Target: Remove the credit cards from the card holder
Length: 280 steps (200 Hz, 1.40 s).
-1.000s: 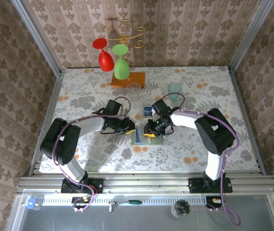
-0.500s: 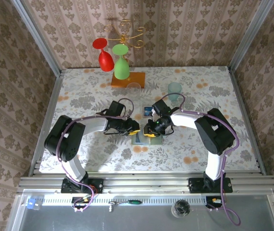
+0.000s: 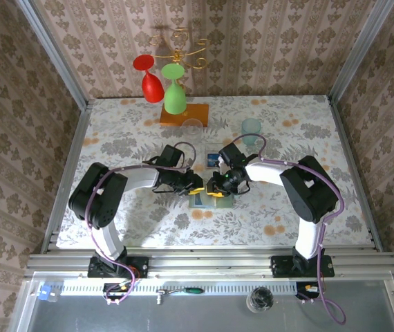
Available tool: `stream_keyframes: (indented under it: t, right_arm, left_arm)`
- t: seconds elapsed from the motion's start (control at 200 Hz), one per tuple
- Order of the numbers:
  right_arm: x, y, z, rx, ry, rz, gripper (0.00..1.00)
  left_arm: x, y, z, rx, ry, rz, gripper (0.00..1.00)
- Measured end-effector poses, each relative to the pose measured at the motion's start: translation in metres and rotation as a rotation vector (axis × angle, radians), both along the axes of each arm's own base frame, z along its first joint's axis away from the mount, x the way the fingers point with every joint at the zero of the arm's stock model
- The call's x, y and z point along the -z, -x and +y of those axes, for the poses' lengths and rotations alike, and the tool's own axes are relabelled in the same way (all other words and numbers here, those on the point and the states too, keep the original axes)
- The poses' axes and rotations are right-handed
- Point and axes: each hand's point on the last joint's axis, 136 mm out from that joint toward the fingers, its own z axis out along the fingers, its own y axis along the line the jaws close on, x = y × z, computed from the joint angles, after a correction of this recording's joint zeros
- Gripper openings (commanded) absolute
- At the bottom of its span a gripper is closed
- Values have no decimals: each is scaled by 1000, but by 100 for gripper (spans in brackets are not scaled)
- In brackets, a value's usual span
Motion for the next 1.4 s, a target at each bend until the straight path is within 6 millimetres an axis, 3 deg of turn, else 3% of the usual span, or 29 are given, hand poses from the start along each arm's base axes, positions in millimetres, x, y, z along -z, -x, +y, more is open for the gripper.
stream_keyframes:
  t: [0.335,0.63,0.855,1.4]
  right_arm:
    - [-14,-4,-15,39,-4,-36,25]
    - [-37,-16,-33,78,-25,-100,26]
    - [-46,-12,-45,85,-26,-125,27]
    - [-47,-4,-84,141,9,-147,28]
  left_arm:
    - [-4,-3,-3,-1,-6,-7,23]
    - [-23,-8,-22,22,4,-52,27]
    - [-35,-6,-38,49,8,-79,23]
    - [-3,-5,-72,118,-11,-12,20]
